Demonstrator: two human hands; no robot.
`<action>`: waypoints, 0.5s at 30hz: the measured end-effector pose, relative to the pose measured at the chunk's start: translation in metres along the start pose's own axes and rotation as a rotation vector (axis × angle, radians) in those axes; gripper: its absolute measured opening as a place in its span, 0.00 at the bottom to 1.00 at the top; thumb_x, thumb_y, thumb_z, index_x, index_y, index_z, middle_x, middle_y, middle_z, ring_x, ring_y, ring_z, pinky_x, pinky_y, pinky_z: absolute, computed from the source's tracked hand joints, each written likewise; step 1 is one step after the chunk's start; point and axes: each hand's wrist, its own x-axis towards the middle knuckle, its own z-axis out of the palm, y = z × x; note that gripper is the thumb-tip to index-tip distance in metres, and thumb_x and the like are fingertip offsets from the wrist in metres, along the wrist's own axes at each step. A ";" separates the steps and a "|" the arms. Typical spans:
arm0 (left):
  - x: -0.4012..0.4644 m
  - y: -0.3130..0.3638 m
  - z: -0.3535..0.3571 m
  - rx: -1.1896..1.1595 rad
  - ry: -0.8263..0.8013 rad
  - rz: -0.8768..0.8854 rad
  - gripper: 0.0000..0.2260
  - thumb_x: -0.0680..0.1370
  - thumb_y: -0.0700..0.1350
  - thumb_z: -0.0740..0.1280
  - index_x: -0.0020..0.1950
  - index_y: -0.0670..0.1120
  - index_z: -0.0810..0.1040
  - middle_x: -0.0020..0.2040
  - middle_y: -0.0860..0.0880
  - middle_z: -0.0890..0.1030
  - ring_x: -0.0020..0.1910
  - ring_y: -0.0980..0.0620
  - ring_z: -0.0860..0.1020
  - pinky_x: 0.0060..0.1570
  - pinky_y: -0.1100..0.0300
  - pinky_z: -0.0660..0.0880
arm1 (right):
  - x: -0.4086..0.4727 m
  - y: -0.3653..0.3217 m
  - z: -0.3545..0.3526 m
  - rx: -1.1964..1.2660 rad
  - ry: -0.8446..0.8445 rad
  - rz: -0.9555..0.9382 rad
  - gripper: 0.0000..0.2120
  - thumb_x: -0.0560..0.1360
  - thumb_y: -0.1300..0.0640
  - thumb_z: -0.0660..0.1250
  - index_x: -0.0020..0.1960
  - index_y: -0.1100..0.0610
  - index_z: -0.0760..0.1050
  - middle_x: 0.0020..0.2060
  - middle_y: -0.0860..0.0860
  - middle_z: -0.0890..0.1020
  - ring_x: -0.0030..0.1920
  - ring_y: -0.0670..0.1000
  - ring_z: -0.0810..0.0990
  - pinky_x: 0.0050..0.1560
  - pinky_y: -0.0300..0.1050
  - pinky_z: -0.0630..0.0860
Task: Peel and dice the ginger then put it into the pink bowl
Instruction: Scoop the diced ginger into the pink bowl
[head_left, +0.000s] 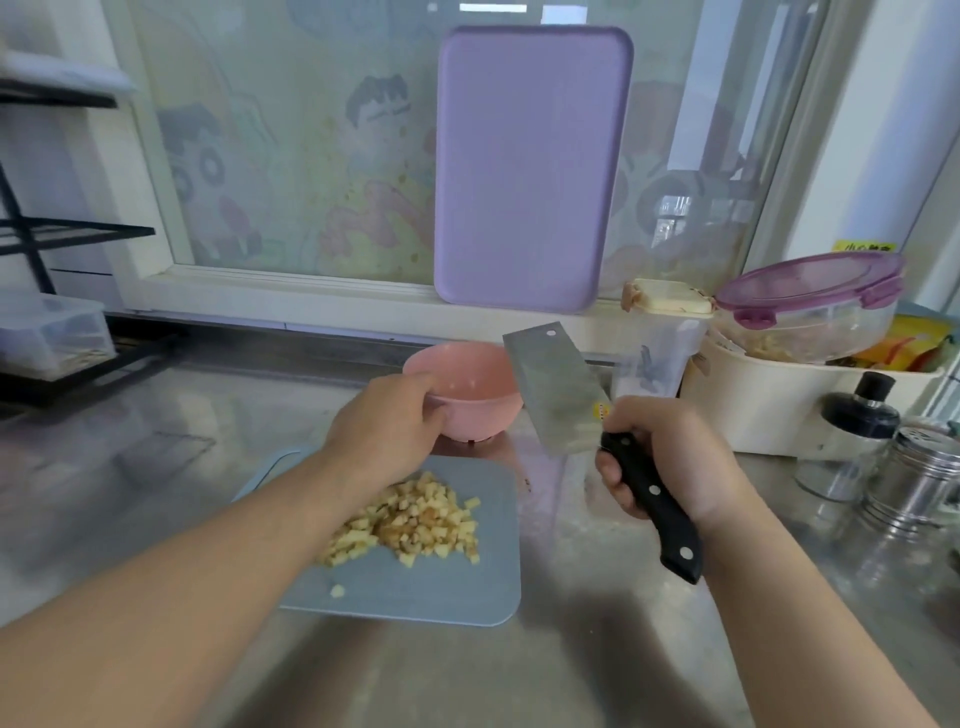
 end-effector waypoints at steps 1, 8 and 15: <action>-0.003 -0.003 -0.002 -0.053 -0.020 -0.021 0.08 0.81 0.55 0.66 0.57 0.54 0.78 0.50 0.55 0.82 0.50 0.49 0.81 0.48 0.50 0.80 | -0.002 -0.001 0.001 -0.046 -0.013 -0.020 0.07 0.73 0.62 0.62 0.36 0.59 0.68 0.28 0.61 0.72 0.24 0.54 0.66 0.24 0.40 0.64; -0.028 -0.028 -0.022 -0.251 0.102 -0.237 0.12 0.81 0.50 0.64 0.65 0.53 0.74 0.48 0.57 0.80 0.48 0.51 0.80 0.47 0.54 0.77 | -0.009 -0.006 -0.004 -0.323 -0.273 -0.007 0.09 0.73 0.63 0.68 0.37 0.61 0.69 0.26 0.58 0.67 0.24 0.55 0.65 0.22 0.39 0.63; -0.083 -0.047 -0.024 -0.232 0.150 -0.216 0.09 0.83 0.49 0.65 0.61 0.51 0.80 0.59 0.53 0.80 0.61 0.52 0.77 0.58 0.60 0.68 | -0.014 -0.006 -0.004 -0.584 -0.242 0.117 0.06 0.74 0.65 0.68 0.41 0.62 0.72 0.25 0.62 0.73 0.20 0.54 0.67 0.23 0.40 0.66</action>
